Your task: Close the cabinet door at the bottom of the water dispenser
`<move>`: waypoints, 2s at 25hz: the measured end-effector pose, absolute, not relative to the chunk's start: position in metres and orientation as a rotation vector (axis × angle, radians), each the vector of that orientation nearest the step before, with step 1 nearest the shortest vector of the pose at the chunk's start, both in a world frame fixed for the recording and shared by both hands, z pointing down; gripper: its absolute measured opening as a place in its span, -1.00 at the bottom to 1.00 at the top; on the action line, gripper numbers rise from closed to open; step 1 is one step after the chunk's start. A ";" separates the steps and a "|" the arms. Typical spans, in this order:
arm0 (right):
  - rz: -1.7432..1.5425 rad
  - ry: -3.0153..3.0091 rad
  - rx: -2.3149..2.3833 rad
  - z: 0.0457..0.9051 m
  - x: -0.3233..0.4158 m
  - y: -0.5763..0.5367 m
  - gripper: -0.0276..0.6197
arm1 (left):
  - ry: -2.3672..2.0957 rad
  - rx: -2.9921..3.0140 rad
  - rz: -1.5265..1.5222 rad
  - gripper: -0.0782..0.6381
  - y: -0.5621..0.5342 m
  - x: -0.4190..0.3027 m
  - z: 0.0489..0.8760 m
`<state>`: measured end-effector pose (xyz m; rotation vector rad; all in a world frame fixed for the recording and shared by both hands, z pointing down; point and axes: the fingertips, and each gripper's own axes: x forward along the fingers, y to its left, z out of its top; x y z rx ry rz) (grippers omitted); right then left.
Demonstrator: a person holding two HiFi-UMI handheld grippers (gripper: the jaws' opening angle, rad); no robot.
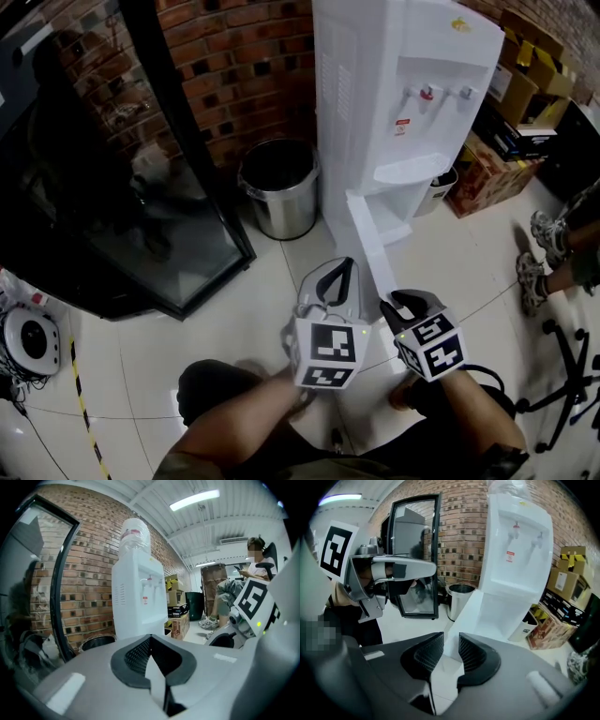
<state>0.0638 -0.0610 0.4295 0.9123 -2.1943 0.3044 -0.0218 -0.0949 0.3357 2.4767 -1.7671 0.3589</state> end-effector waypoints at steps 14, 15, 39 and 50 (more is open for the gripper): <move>0.379 -1.994 1.089 0.432 0.163 -0.117 -0.62 | -1.650 2.579 0.304 -0.78 -0.135 0.053 0.333; 0.380 -1.985 1.103 0.433 0.169 -0.123 -0.61 | -1.649 2.573 0.311 -0.78 -0.141 0.053 0.337; 0.381 -1.931 1.403 0.433 0.255 -0.249 -0.65 | -1.673 2.448 0.357 -0.78 -0.224 0.061 0.386; 0.448 -1.931 1.578 0.438 0.263 -0.314 -0.89 | -1.758 2.402 0.371 -0.78 -0.237 0.033 0.386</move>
